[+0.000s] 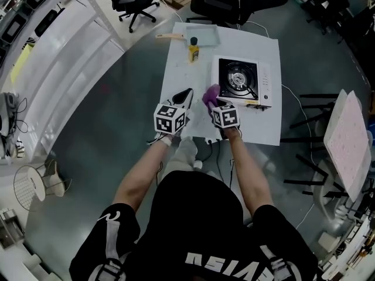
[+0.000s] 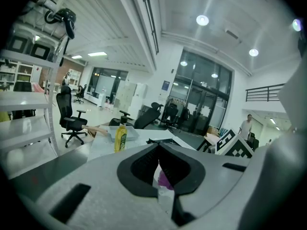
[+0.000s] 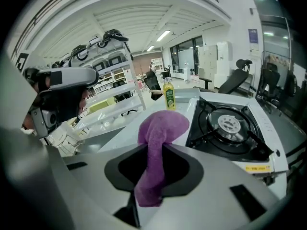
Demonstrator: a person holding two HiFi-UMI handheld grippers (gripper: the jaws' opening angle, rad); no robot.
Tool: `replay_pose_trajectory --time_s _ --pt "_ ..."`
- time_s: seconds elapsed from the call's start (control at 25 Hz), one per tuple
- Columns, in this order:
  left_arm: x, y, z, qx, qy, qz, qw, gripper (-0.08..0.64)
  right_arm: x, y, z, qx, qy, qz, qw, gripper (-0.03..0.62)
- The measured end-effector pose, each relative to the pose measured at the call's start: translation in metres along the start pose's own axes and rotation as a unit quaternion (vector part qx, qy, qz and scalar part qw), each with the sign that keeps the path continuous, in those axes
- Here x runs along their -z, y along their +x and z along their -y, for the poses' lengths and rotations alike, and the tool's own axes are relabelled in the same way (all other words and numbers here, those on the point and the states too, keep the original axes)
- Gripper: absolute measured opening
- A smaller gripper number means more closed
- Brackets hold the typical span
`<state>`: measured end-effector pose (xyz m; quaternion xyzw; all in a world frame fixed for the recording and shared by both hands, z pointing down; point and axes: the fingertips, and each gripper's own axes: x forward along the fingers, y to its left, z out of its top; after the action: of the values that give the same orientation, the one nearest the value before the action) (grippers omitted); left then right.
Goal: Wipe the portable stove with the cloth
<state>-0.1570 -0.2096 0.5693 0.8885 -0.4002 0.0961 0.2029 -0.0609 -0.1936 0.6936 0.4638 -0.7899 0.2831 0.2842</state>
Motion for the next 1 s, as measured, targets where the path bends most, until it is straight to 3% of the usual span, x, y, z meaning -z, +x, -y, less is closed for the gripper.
replay_pose_trajectory --time_s 0.64,1.0 --pt "0.016 -0.054 0.076 0.044 0.044 -0.002 0.9981 0.009 0.043 -0.086 -0.011 0.047 0.034 0.059 0.997 0.077" --pt "0.009 -0.077 0.107 0.066 0.066 0.01 0.9956 0.009 0.05 -0.161 -0.002 0.094 0.048 0.117 0.988 0.077"
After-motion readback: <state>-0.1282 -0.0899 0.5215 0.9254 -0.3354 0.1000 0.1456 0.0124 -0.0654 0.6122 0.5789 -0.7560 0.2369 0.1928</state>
